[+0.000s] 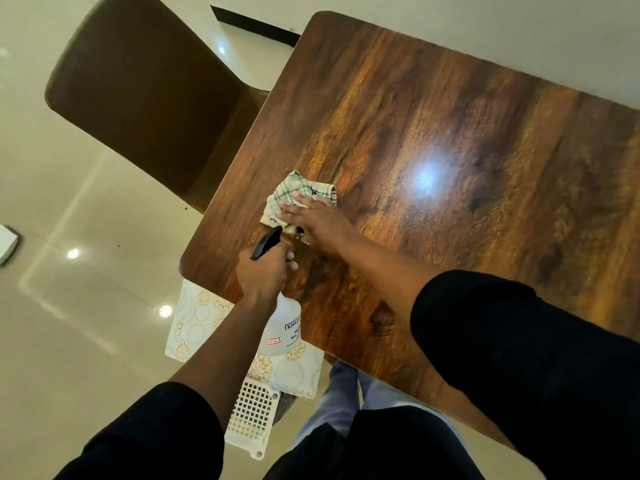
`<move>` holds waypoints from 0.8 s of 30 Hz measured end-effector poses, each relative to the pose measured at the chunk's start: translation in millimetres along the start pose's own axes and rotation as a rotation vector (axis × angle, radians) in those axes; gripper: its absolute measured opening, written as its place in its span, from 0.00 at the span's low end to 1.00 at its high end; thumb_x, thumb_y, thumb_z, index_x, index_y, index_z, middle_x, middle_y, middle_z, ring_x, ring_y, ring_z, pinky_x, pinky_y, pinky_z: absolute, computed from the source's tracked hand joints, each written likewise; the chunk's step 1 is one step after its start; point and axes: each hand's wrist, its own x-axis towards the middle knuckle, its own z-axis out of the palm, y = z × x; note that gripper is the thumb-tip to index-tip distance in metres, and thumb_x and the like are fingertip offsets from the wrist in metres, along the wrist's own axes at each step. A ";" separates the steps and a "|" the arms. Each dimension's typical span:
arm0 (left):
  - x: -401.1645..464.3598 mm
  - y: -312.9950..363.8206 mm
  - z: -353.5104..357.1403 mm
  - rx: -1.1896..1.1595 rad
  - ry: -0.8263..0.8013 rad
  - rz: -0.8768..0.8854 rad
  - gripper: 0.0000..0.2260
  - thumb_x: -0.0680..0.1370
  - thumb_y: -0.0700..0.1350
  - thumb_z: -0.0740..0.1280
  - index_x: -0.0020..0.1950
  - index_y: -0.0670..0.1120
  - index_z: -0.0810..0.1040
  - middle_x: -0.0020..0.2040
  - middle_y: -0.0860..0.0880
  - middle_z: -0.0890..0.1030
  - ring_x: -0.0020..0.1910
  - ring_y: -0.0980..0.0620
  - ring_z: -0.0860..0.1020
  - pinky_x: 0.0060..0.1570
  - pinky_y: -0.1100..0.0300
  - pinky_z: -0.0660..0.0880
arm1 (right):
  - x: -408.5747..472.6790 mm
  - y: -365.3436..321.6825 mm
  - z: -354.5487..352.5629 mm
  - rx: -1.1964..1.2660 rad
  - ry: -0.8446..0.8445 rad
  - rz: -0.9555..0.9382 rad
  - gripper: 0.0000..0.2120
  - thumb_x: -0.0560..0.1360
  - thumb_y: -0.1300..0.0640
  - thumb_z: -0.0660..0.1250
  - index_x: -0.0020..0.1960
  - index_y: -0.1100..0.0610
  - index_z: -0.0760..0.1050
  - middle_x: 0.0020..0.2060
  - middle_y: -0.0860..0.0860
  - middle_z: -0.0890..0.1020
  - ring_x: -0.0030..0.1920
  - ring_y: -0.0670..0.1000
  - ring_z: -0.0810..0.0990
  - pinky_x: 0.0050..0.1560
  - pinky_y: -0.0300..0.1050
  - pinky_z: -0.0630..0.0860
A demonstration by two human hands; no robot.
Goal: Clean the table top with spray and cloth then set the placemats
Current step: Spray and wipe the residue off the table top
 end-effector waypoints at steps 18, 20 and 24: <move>-45.2 -8.5 52.4 -0.070 -0.016 0.019 0.11 0.79 0.45 0.74 0.60 0.47 0.77 0.44 0.44 0.88 0.34 0.53 0.84 0.28 0.64 0.74 | -107.2 111.9 -56.3 0.176 0.327 0.755 0.28 0.79 0.58 0.66 0.77 0.45 0.67 0.79 0.48 0.64 0.81 0.56 0.55 0.80 0.58 0.53; -49.0 -12.3 53.4 -0.057 -0.002 0.003 0.14 0.78 0.45 0.74 0.62 0.44 0.80 0.44 0.44 0.88 0.34 0.53 0.85 0.28 0.65 0.74 | -113.4 71.7 -44.8 0.215 0.283 0.676 0.26 0.79 0.54 0.68 0.75 0.41 0.69 0.80 0.48 0.62 0.81 0.57 0.54 0.80 0.59 0.48; -55.7 -17.9 54.6 -0.018 0.016 0.008 0.16 0.76 0.48 0.75 0.60 0.41 0.83 0.43 0.45 0.89 0.35 0.53 0.85 0.31 0.63 0.75 | -138.6 -4.8 5.7 0.287 0.245 0.332 0.23 0.80 0.61 0.65 0.72 0.43 0.74 0.78 0.47 0.66 0.80 0.56 0.56 0.79 0.57 0.41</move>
